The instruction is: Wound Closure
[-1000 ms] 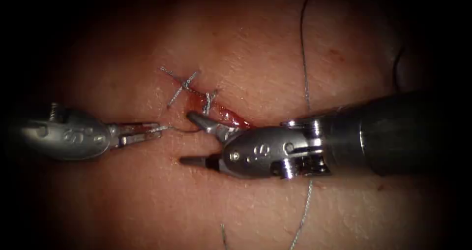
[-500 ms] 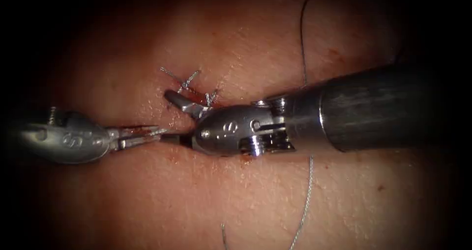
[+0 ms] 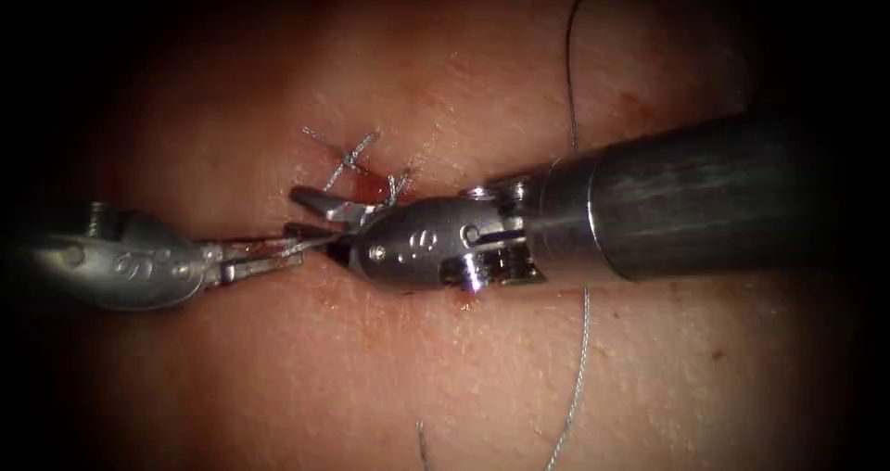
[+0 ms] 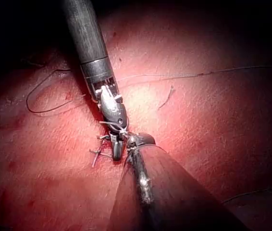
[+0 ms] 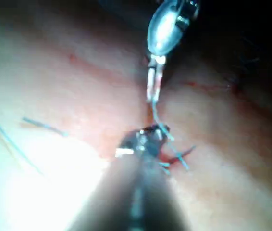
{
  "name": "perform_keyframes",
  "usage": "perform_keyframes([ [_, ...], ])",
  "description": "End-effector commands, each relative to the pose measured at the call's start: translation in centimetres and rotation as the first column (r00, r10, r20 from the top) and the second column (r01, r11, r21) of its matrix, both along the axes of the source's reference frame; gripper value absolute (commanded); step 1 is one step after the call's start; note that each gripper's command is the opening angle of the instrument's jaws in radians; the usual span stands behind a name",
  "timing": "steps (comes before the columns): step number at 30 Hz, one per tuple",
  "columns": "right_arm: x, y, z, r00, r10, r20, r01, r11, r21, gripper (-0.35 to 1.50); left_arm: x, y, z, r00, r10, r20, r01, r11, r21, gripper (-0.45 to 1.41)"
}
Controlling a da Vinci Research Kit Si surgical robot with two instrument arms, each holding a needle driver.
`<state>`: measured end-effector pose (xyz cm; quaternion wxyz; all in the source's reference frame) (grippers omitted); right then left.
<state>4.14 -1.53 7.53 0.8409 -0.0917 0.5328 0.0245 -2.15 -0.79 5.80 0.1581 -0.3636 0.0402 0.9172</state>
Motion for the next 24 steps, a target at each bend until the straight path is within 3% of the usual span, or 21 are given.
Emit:
perform_keyframes([
  [1, 0.06, -0.05, 0.01, 1.0, -0.006, -0.001, 0.006, 1.0, 0.004, -0.35, -0.05, -0.04, 0.06, 1.0, 0.001, 0.001, -0.001, 1.0, 0.002, -0.45],
  [8, -0.01, -0.06, -0.02, 1.0, -0.025, 0.007, 0.025, 1.0, 0.007, -0.35, 0.04, -0.07, 0.01, 1.0, 0.002, 0.01, -0.002, 1.0, 0.0, -0.45],
  [9, -0.05, -0.09, -0.04, 1.0, -0.03, 0.004, 0.03, 1.0, 0.007, -0.27, 0.11, -0.08, -0.03, 1.0, 0.005, 0.015, -0.005, 1.0, 0.001, -0.45],
  [11, -0.15, -0.17, -0.09, 1.0, -0.029, 0.0, 0.029, 1.0, -0.005, 0.61, 0.21, -0.08, -0.06, 1.0, 0.008, 0.023, -0.008, 1.0, 0.0, -0.45],
  [12, -0.21, -0.21, -0.12, 1.0, -0.021, 0.003, 0.021, 1.0, -0.004, 0.84, 0.29, -0.1, -0.09, 1.0, 0.009, 0.024, -0.009, 1.0, -0.002, -0.45],
  [14, -0.4, -0.31, -0.23, 1.0, 0.004, 0.012, -0.004, 1.0, -0.004, 1.06, 0.44, -0.13, -0.11, 1.0, 0.012, 0.019, -0.012, 1.0, -0.005, -0.45],
  [20, -0.99, -0.42, -0.6, 0.998, 0.066, 0.019, -0.066, 0.998, 0.001, 1.11, 1.0, -0.27, -0.04, 1.0, -0.017, 0.023, 0.016, 1.0, 0.024, -0.45],
  [23, -1.2, -0.4, -0.73, 0.995, 0.095, 0.017, -0.095, 0.995, 0.006, 1.11, 1.25, -0.27, 0.14, 1.0, -0.03, 0.003, 0.03, 0.999, 0.013, -0.45],
  [24, -1.3, -0.4, -0.77, 0.994, 0.11, 0.022, -0.111, 0.994, 0.008, 1.11, 1.41, -0.23, 0.33, 0.998, -0.031, -0.048, 0.032, 0.999, 0.005, -0.45],
])
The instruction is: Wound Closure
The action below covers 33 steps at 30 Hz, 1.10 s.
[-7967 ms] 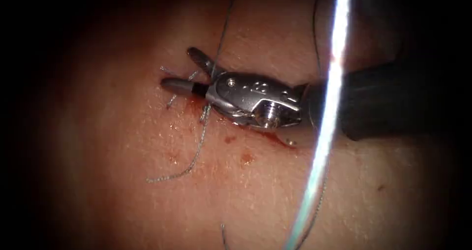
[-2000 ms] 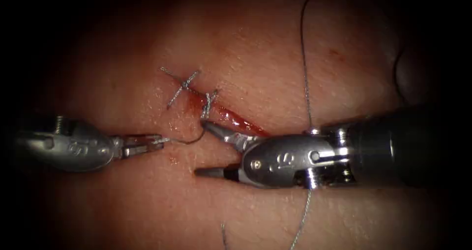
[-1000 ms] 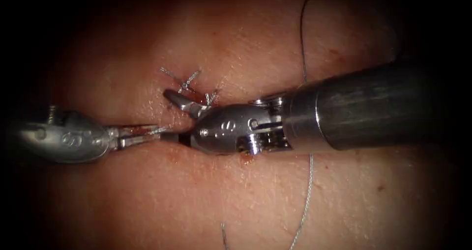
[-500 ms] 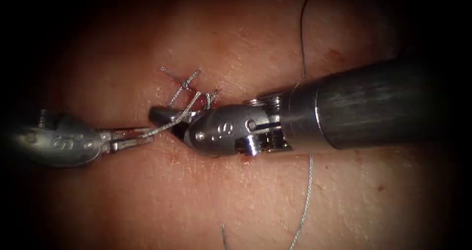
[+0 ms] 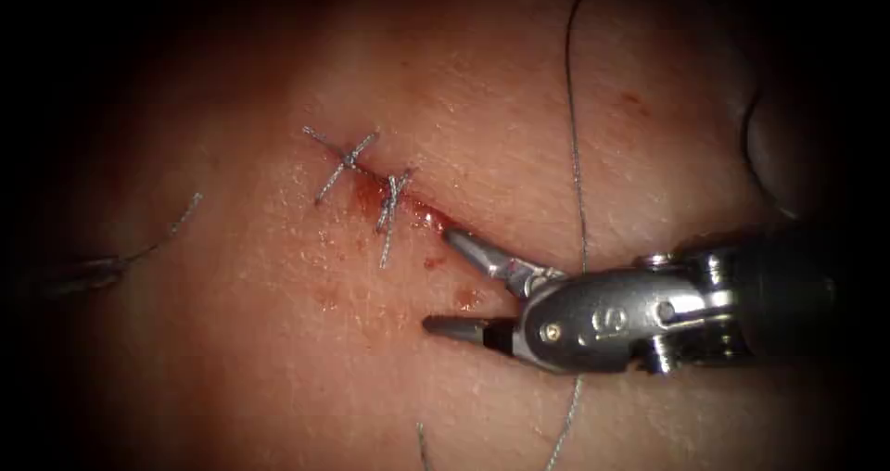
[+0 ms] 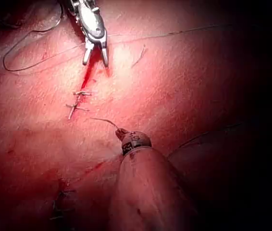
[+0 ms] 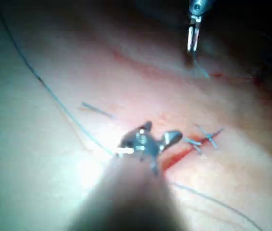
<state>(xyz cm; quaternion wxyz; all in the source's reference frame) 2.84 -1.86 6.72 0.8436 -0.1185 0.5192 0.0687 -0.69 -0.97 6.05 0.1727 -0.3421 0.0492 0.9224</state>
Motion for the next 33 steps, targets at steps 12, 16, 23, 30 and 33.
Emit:
perform_keyframes([
  [12, -0.17, -0.04, -0.03, 0.999, 0.039, 0.015, -0.039, 0.999, 0.013, 1.11, 0.35, -0.02, 0.97, 0.989, -0.115, 0.096, 0.094, 0.974, 0.206, 1.35],
  [16, -0.22, -0.03, -0.07, 0.999, 0.041, 0.006, -0.041, 0.999, 0.013, 1.11, 0.4, 0.19, 0.81, 0.972, -0.162, 0.168, 0.108, 0.95, 0.294, 1.36],
  [23, -0.37, 0.05, -0.17, 0.998, 0.055, -0.008, -0.055, 0.998, 0.017, 1.11, 0.35, 0.52, 0.34, 0.893, -0.241, 0.379, 0.112, 0.937, 0.331, 1.28],
  [30, -0.66, 0.2, -0.37, 0.996, 0.085, -0.008, -0.085, 0.996, 0.035, 1.11, -0.28, 0.61, -0.07, 0.781, -0.272, 0.563, 0.1, 0.943, 0.317, 1.28],
  [33, -0.8, 0.28, -0.46, 0.996, 0.088, -0.011, -0.088, 0.995, 0.044, 1.13, -0.62, 0.6, -0.15, 0.767, -0.254, 0.59, 0.062, 0.944, 0.325, 1.28],
])
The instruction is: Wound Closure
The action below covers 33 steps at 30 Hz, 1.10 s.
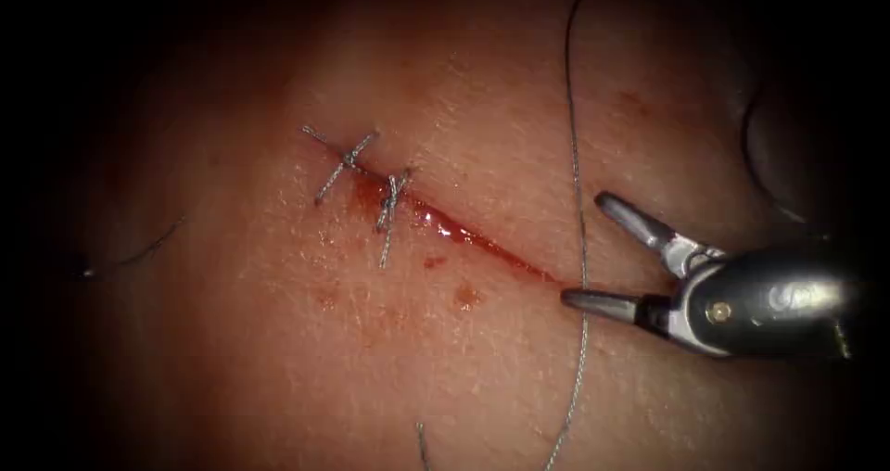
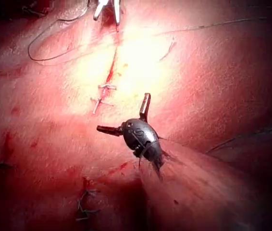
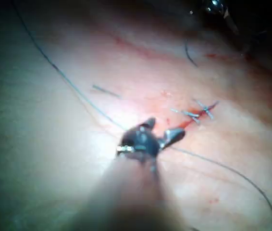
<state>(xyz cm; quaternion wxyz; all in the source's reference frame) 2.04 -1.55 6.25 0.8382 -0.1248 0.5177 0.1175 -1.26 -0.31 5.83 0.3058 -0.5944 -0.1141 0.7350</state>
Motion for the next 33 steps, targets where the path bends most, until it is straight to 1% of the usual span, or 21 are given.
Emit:
perform_keyframes([
  [1, -0.07, -0.01, -0.02, 1.0, 0.006, -0.004, -0.006, 1.0, 0.006, 1.13, -0.17, -0.07, 0.05, 1.0, 0.015, 0.015, -0.016, 1.0, 0.008, 1.28],
  [4, -0.24, 0.06, -0.13, 0.999, 0.032, -0.011, -0.032, 0.999, 0.009, 1.15, -0.52, -0.12, 0.01, 0.997, 0.052, 0.055, -0.052, 0.999, -0.002, 1.25],
  [5, -0.29, 0.08, -0.16, 0.999, 0.035, -0.011, -0.035, 0.999, 0.012, 1.15, -0.65, -0.16, 0.0, 0.995, 0.067, 0.071, -0.067, 0.998, -0.006, 1.21],
  [7, -0.4, 0.11, -0.23, 0.999, 0.046, -0.019, -0.046, 0.999, 0.014, 1.15, -0.81, -0.23, -0.02, 0.991, 0.09, 0.094, -0.089, 0.996, -0.013, 1.11],
  [8, -0.48, 0.12, -0.29, 0.998, 0.049, -0.026, -0.048, 0.999, 0.016, 1.15, -1.0, -0.3, -0.04, 0.987, 0.12, 0.108, -0.119, 0.993, -0.017, 1.08],
  [10, -0.56, 0.14, -0.33, 0.998, 0.053, -0.032, -0.052, 0.998, 0.017, 1.15, -1.18, -0.34, -0.05, 0.983, 0.137, 0.122, -0.135, 0.991, -0.021, 1.08],
  [11, -0.63, 0.15, -0.36, 0.998, 0.056, -0.026, -0.056, 0.998, 0.019, 1.15, -1.33, -0.36, -0.06, 0.983, 0.137, 0.121, -0.135, 0.991, -0.023, 1.06],
  [12, -0.67, 0.16, -0.38, 0.998, 0.06, -0.022, -0.059, 0.998, 0.021, 1.15, -1.41, -0.36, -0.06, 0.984, 0.136, 0.117, -0.135, 0.991, -0.023, 1.04],
  [14, -0.74, 0.16, -0.39, 0.998, 0.064, -0.016, -0.064, 0.998, 0.022, 1.15, -1.61, -0.37, -0.07, 0.985, 0.156, 0.079, -0.154, 0.988, -0.029, 1.01],
  [17, -0.85, 0.15, -0.4, 0.998, 0.07, -0.011, -0.069, 0.997, 0.022, 1.15, -1.93, -0.35, -0.08, 0.98, 0.198, 0.015, -0.197, 0.979, -0.055, 1.01],
  [20, -0.93, 0.14, -0.4, 0.997, 0.083, 0.005, -0.083, 0.996, 0.021, 1.15, -2.25, -0.34, -0.06, 0.978, 0.205, -0.042, -0.207, 0.977, -0.041, 0.98],
  [22, -0.94, 0.12, -0.4, 0.996, 0.088, 0.01, -0.088, 0.996, 0.019, 1.16, -2.45, -0.36, -0.02, 0.972, 0.218, -0.092, -0.221, 0.975, -0.024, 0.98],
  [24, -0.93, 0.1, -0.39, 0.996, 0.089, 0.014, -0.089, 0.996, 0.018, 1.16, -2.6, -0.38, 0.02, 0.953, 0.261, -0.153, -0.278, 0.955, -0.103, 0.99],
  [25, -0.92, 0.1, -0.39, 0.996, 0.087, 0.013, -0.087, 0.996, 0.018, 1.16, -2.69, -0.38, 0.06, 0.939, 0.287, -0.189, -0.313, 0.942, -0.124, 1.03],
  [28, -0.91, 0.08, -0.38, 0.996, 0.088, 0.013, -0.088, 0.996, 0.017, 1.16, -2.82, -0.36, 0.16, 0.915, 0.322, -0.244, -0.37, 0.91, -0.188, 1.06],
  [29, -0.91, 0.08, -0.38, 0.996, 0.088, 0.013, -0.088, 0.996, 0.017, 1.16, -2.86, -0.35, 0.21, 0.897, 0.352, -0.268, -0.413, 0.882, -0.225, 1.06],
  [31, -0.91, 0.07, -0.37, 0.996, 0.088, 0.013, -0.088, 0.996, 0.016, 1.16, -2.91, -0.32, 0.27, 0.865, 0.403, -0.299, -0.477, 0.845, -0.241, 1.08],
  [32, -0.91, 0.07, -0.37, 0.996, 0.088, 0.013, -0.088, 0.996, 0.016, 1.16, -2.92, -0.3, 0.31, 0.839, 0.439, -0.322, -0.523, 0.813, -0.254, 1.08],
  [33, -0.91, 0.06, -0.37, 0.996, 0.088, 0.013, -0.088, 0.996, 0.015, 1.16, -2.92, -0.28, 0.34, 0.821, 0.462, -0.336, -0.553, 0.789, -0.266, 1.08],
])
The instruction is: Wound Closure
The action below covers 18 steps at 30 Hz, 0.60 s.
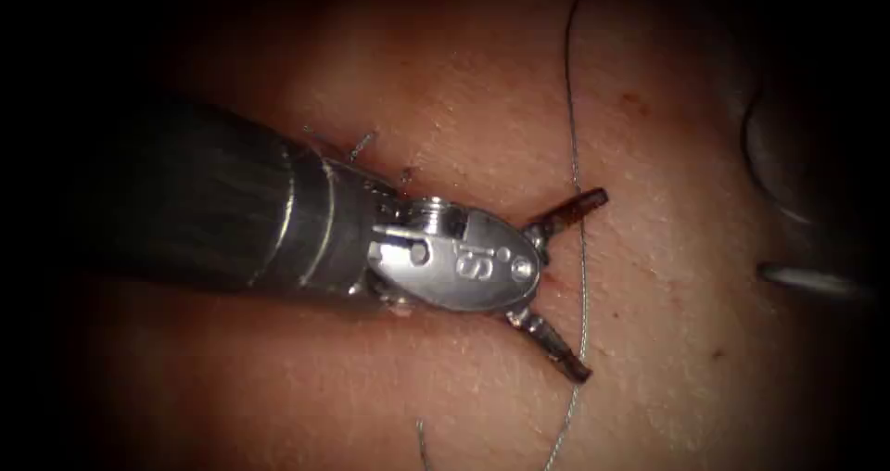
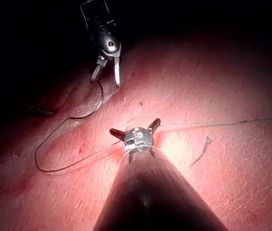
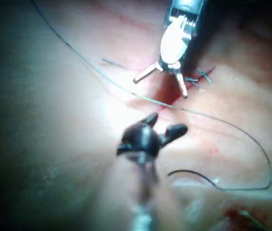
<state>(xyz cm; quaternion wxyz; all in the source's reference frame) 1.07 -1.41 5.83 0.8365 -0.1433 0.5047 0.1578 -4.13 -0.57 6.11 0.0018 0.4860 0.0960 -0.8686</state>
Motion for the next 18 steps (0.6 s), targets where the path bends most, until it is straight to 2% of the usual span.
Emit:
perform_keyframes([
  [1, 0.07, -0.08, 0.05, 1.0, -0.002, -0.002, 0.002, 1.0, 0.002, 1.16, -0.05, 0.0, 0.07, 0.999, 0.038, -0.005, -0.038, 0.999, -0.013, 1.08],
  [2, 0.08, -0.1, 0.06, 1.0, -0.002, -0.001, 0.002, 1.0, 0.0, 1.16, -0.01, 0.07, 0.1, 0.995, 0.093, -0.025, -0.093, 0.996, -0.013, 1.08],
  [6, 0.11, -0.12, 0.08, 1.0, -0.005, -0.002, 0.005, 1.0, -0.001, 1.16, 0.07, 0.21, 0.16, 0.981, 0.19, -0.049, -0.191, 0.981, -0.034, 1.08],
  [9, 0.18, -0.15, 0.09, 1.0, -0.009, 0.0, 0.009, 1.0, -0.001, 1.16, 0.09, 0.28, 0.24, 0.957, 0.282, -0.071, -0.287, 0.955, -0.07, 1.08],
  [14, 0.29, -0.19, 0.13, 1.0, -0.018, -0.001, 0.018, 1.0, -0.001, 1.16, 0.03, 0.28, 0.37, 0.937, 0.341, -0.074, -0.348, 0.929, -0.124, 1.09],
  [18, 0.36, -0.21, 0.15, 1.0, -0.024, -0.005, 0.024, 1.0, -0.002, 1.16, -0.02, 0.3, 0.49, 0.93, 0.357, -0.086, -0.367, 0.915, -0.166, 1.09],
])
